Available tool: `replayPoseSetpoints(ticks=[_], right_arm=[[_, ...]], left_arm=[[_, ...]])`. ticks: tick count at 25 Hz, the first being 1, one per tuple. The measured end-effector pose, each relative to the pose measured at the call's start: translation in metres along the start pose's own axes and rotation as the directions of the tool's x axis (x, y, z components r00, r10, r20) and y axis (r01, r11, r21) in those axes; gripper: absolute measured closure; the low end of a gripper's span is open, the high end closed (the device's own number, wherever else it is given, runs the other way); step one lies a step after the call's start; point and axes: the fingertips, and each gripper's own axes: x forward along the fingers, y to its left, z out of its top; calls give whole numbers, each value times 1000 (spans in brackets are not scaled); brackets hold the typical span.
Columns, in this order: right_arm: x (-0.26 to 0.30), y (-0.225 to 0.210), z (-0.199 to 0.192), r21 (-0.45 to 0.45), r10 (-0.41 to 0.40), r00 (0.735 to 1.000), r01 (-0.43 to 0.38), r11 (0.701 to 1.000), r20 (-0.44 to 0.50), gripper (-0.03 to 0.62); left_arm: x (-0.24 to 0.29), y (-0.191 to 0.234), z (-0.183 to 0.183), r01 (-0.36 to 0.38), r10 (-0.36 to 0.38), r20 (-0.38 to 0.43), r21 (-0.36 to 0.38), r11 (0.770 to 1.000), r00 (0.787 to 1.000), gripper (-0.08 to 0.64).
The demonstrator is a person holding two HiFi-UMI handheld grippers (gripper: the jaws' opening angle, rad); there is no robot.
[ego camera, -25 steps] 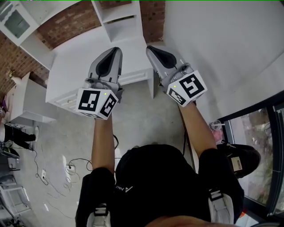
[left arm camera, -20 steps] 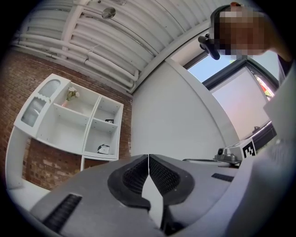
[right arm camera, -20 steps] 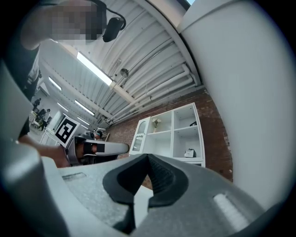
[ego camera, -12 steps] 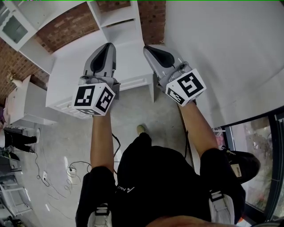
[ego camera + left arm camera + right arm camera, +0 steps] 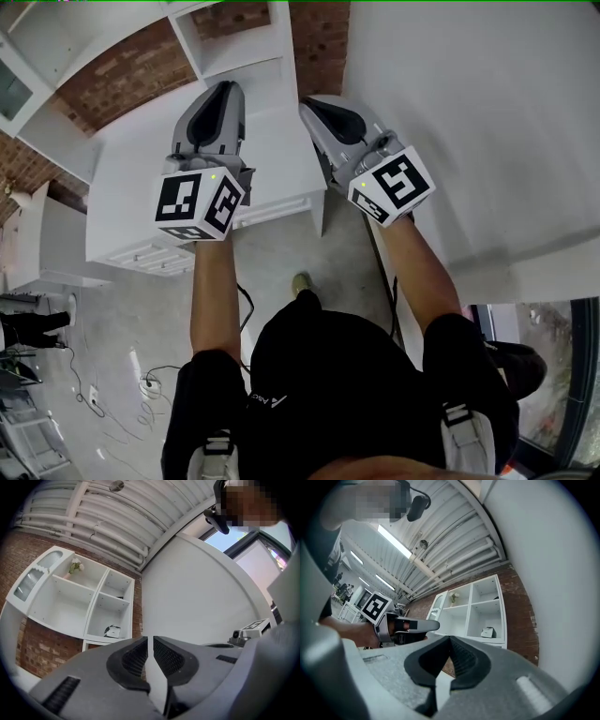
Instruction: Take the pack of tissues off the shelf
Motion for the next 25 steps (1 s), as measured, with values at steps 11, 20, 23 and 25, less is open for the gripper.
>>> replayPoseSetpoints(ticks=[11, 20, 23, 25], right_arm=[[108, -67, -43, -27, -51, 999, 51, 998, -9, 591], [159, -101, -71, -36, -62, 997, 61, 998, -40, 591], [166, -111, -78, -42, -50, 998, 49, 998, -43, 591], [171, -120, -80, -54, -44, 998, 41, 998, -41, 591]], left_arm=[[106, 108, -12, -13, 12, 19, 47, 999, 1000, 400], [170, 164, -17, -100, 100, -8, 44, 994, 995, 218], [190, 173, -20, -132, 134, -33, 49, 990, 990, 165], [202, 178, -22, -154, 156, -42, 52, 987, 987, 146]])
